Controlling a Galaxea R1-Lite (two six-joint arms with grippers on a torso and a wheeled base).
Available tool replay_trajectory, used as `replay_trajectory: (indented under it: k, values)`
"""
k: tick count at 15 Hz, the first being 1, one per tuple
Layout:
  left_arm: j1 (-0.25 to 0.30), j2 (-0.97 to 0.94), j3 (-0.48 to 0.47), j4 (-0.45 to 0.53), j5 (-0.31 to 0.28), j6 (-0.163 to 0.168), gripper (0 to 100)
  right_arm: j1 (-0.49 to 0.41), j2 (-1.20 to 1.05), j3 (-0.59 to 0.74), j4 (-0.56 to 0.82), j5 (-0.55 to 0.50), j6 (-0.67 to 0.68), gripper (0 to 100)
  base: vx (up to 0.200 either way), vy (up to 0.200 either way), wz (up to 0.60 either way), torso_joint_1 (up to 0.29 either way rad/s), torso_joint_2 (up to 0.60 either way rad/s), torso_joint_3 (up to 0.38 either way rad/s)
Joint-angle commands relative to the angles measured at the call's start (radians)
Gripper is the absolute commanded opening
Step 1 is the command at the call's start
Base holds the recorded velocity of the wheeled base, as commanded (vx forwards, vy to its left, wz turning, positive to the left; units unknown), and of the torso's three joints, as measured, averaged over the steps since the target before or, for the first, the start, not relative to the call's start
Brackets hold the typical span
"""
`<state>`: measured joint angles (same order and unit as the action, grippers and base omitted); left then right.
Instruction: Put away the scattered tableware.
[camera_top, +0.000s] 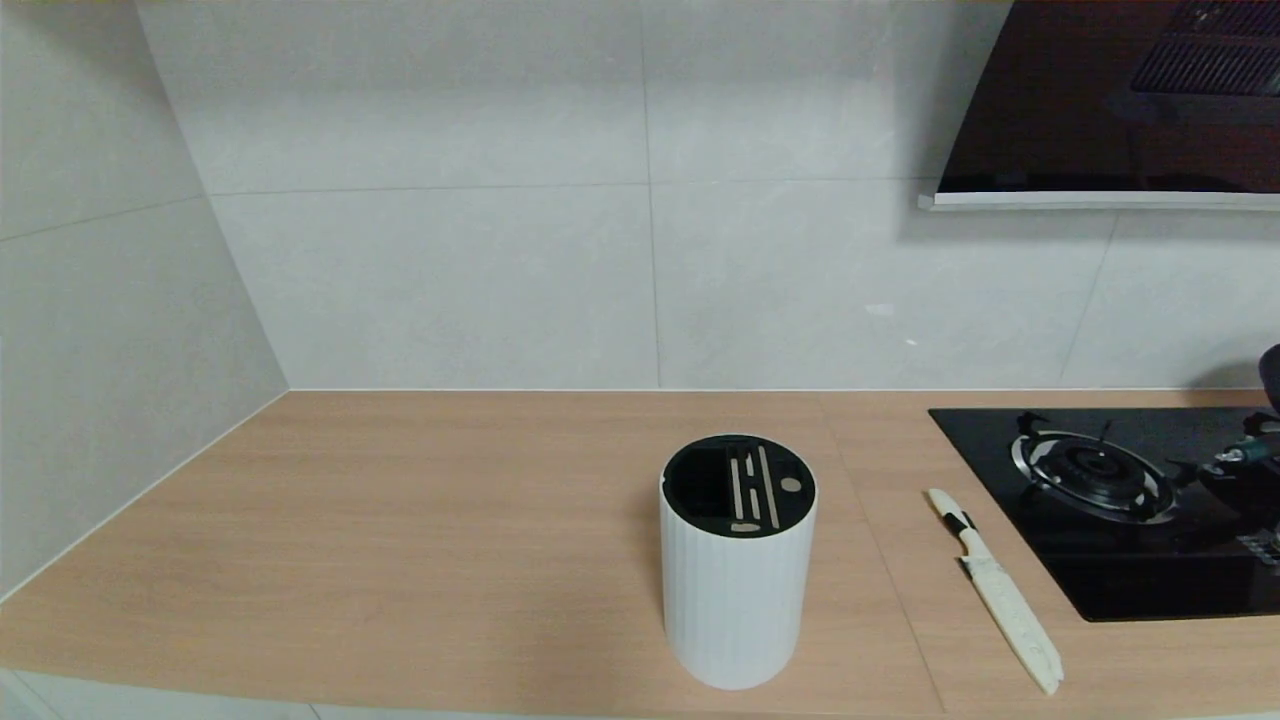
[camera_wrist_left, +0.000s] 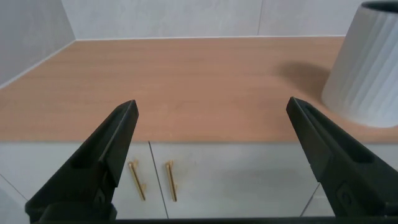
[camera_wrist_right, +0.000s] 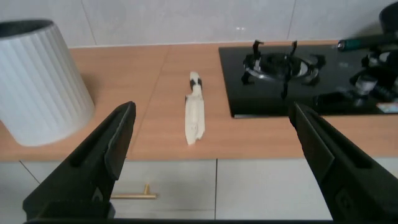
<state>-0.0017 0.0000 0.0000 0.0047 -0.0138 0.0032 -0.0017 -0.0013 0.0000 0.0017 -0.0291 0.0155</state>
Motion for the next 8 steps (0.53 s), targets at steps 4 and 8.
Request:
replay_trajectory:
  k: [4,8]
  values:
    - [0.0,0.0,0.0,0.0,0.0,0.0,100,0.0,0.001,0.0,0.0,-0.002,0.0,100,0.0,0.0,0.0,0.197,-0.41,-0.214]
    - [0.0,0.0,0.0,0.0,0.0,0.0,100,0.0,0.001,0.0,0.0,-0.002,0.0,100,0.0,0.0,0.0,0.016,-0.03,-0.018]
